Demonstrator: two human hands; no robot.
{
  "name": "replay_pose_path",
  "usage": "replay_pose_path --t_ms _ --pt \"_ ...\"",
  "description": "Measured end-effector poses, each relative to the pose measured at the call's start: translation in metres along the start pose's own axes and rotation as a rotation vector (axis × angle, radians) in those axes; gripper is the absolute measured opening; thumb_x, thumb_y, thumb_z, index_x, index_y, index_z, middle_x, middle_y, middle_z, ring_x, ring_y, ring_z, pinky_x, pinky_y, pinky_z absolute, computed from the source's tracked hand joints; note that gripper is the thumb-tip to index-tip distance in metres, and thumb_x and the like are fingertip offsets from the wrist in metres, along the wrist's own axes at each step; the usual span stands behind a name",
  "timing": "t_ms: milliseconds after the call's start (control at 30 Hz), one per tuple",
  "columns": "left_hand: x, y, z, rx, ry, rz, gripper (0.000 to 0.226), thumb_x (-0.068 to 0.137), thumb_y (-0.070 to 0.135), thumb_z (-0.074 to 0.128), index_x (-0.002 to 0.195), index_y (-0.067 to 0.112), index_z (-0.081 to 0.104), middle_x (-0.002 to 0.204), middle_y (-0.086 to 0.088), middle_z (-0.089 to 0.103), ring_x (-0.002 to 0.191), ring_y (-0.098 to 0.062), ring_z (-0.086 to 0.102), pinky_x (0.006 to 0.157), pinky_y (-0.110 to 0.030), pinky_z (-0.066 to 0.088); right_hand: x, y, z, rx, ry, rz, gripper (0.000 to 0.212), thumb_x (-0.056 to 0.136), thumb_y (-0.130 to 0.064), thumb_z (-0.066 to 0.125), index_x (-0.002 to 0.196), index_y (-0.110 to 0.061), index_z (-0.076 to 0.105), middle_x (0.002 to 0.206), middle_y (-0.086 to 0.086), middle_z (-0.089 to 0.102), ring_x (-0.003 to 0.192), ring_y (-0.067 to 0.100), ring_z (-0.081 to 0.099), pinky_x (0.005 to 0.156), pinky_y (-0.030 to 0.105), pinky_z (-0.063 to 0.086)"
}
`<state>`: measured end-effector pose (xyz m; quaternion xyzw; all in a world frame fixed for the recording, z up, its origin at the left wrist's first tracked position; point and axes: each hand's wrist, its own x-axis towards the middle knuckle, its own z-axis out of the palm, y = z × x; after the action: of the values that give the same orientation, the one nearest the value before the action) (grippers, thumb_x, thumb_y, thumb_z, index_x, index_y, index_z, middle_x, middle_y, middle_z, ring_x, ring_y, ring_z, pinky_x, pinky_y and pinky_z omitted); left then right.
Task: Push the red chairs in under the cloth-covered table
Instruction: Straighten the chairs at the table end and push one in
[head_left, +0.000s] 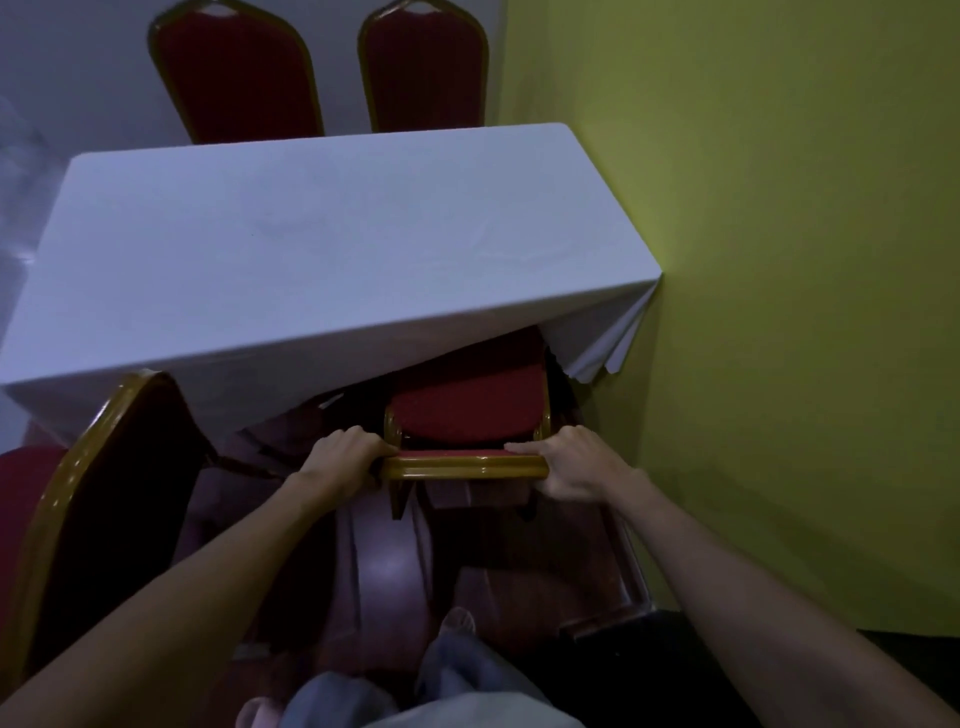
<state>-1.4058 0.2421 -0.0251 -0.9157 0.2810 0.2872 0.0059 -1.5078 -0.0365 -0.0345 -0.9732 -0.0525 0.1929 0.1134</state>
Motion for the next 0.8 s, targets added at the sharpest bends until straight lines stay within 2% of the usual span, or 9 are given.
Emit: replay_pose_path --t_ms 167,267,433,567,667,800 --pt "0.022 0.032 -0.001 -0.023 0.035 0.035 0.058 0.081 0.021 0.060 0.135 0.038 0.045 0.130 -0.009 0.056 0.119 -0.034 0.053 0.092 -0.041 0.047 -0.010 0.035 -0.018 0.022 0.055 0.163 0.051 0.077 -0.026 0.058 0.122 -0.048 0.060 0.102 0.004 0.074 0.094 0.031 0.067 0.075 0.037 0.052" --pt "0.033 0.050 0.000 -0.058 0.061 0.067 0.061 0.080 0.019 0.060 0.137 0.036 0.044 0.132 -0.010 0.054 0.119 -0.034 0.053 0.092 -0.039 0.045 -0.013 0.055 -0.023 0.070 0.147 0.275 0.042 0.078 -0.023 0.059 0.113 -0.045 0.066 0.103 0.000 0.074 0.095 0.030 0.067 0.075 0.039 0.055" --pt "0.041 0.074 0.001 -0.105 0.094 0.114 0.061 0.080 0.011 0.057 0.138 0.029 0.043 0.129 -0.014 0.057 0.117 -0.037 0.055 0.095 -0.043 0.048 -0.013 0.074 -0.027 0.086 0.227 0.363 0.042 0.079 -0.012 0.060 0.108 -0.040 0.070 0.099 0.003 0.074 0.095 0.032 0.066 0.072 0.038 0.054" --pt "0.042 0.077 0.005 -0.095 0.108 0.107 0.060 0.081 0.012 0.058 0.137 0.029 0.044 0.128 -0.014 0.056 0.116 -0.037 0.054 0.095 -0.044 0.047 -0.010 0.082 -0.015 0.057 0.248 0.381 0.043 0.078 -0.012 0.062 0.107 -0.044 0.068 0.089 -0.001 0.073 0.094 0.032 0.062 0.089 0.049 0.050" --pt "0.038 0.083 0.006 -0.115 0.130 0.113 0.055 0.081 0.010 0.058 0.133 0.024 0.049 0.125 -0.016 0.058 0.114 -0.040 0.055 0.093 -0.046 0.050 -0.016 0.080 -0.018 0.049 0.278 0.370 0.044 0.077 -0.005 0.065 0.105 -0.040 0.070 0.089 -0.001 0.073 0.094 0.030 0.062 0.101 0.048 0.040" --pt "0.036 0.090 0.010 -0.165 0.112 0.152 0.051 0.082 0.014 0.061 0.131 0.019 0.050 0.123 -0.016 0.058 0.113 -0.038 0.056 0.093 -0.048 0.049 -0.027 0.076 -0.020 0.045 0.331 0.424 0.047 0.076 0.003 0.063 0.111 -0.028 0.069 0.105 0.004 0.072 0.105 0.030 0.059 0.100 0.044 0.039"
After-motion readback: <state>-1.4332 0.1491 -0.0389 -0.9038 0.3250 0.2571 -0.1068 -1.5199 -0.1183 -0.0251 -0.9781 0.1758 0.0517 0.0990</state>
